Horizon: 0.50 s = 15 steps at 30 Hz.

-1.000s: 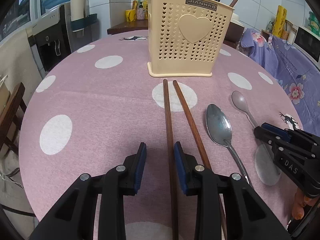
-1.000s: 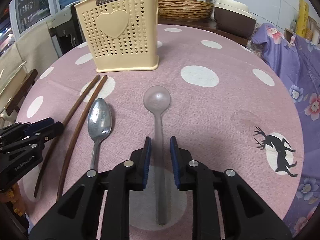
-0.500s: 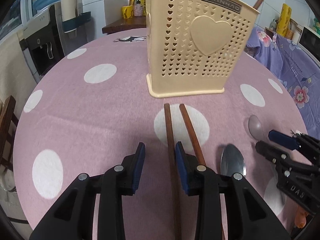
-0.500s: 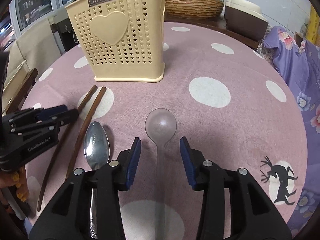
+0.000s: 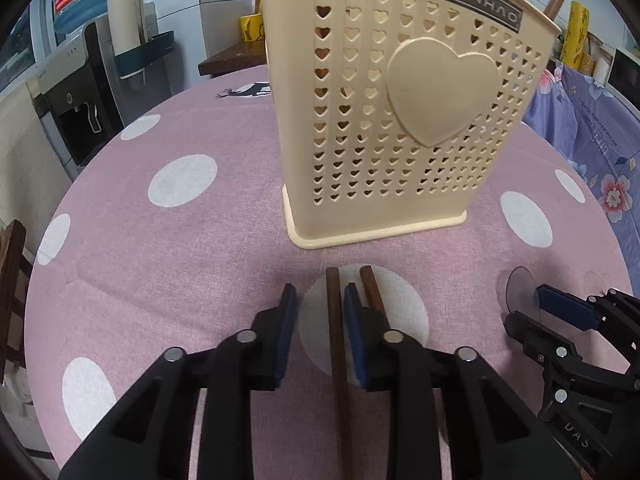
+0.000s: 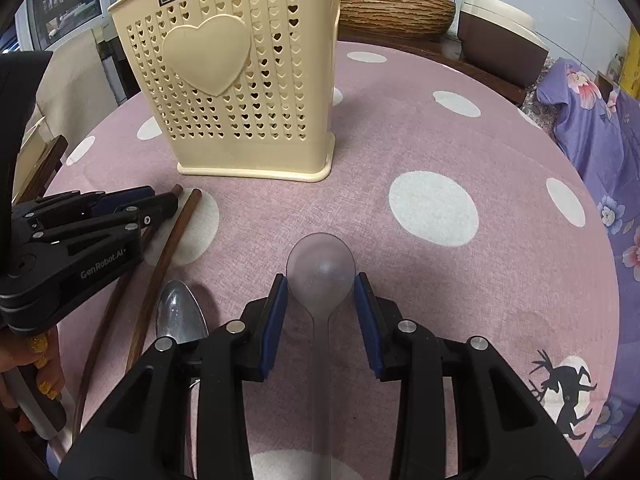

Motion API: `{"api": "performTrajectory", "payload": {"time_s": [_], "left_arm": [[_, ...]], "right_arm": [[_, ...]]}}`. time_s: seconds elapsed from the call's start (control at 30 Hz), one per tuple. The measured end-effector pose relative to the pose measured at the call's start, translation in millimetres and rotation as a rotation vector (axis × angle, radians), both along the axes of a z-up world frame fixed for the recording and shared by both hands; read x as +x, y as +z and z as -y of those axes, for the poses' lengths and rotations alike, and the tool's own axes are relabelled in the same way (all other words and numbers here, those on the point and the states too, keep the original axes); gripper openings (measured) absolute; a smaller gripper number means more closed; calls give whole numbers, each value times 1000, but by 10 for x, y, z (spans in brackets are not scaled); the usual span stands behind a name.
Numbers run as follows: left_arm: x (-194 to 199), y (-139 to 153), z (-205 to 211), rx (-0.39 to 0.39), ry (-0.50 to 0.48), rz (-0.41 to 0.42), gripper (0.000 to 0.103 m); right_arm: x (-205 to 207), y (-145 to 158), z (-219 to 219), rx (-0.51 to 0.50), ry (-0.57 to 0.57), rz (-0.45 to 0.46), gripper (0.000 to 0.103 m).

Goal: Organize utensils
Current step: 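Grasp the brown chopstick with the left gripper while the right gripper grasps the clear spoon handle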

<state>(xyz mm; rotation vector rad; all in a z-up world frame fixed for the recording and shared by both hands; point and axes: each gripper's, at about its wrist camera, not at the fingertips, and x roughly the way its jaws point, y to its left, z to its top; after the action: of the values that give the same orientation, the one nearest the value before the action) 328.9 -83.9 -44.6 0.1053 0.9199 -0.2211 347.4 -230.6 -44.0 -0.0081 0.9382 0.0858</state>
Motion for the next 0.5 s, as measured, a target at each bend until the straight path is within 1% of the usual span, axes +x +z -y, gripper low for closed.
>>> {"api": "performTrajectory", "payload": {"time_s": [0.07, 0.17, 0.3, 0.43, 0.5], "left_arm": [[6, 4, -10, -2, 5, 2, 14], [20, 10, -23, -5, 10, 2, 9], [32, 15, -23, -8, 12, 1, 9], [55, 30, -39, -24, 15, 4, 9], [35, 78, -59, -32, 18, 20, 9]], "right_arm": [[6, -4, 3, 1, 0, 1, 35], [9, -1, 16, 16, 5, 2, 35], [10, 13, 42, 49, 4, 5, 35], [-31, 98, 78, 71, 3, 43, 35], [-62, 175, 91, 87, 4, 65, 35]]}}
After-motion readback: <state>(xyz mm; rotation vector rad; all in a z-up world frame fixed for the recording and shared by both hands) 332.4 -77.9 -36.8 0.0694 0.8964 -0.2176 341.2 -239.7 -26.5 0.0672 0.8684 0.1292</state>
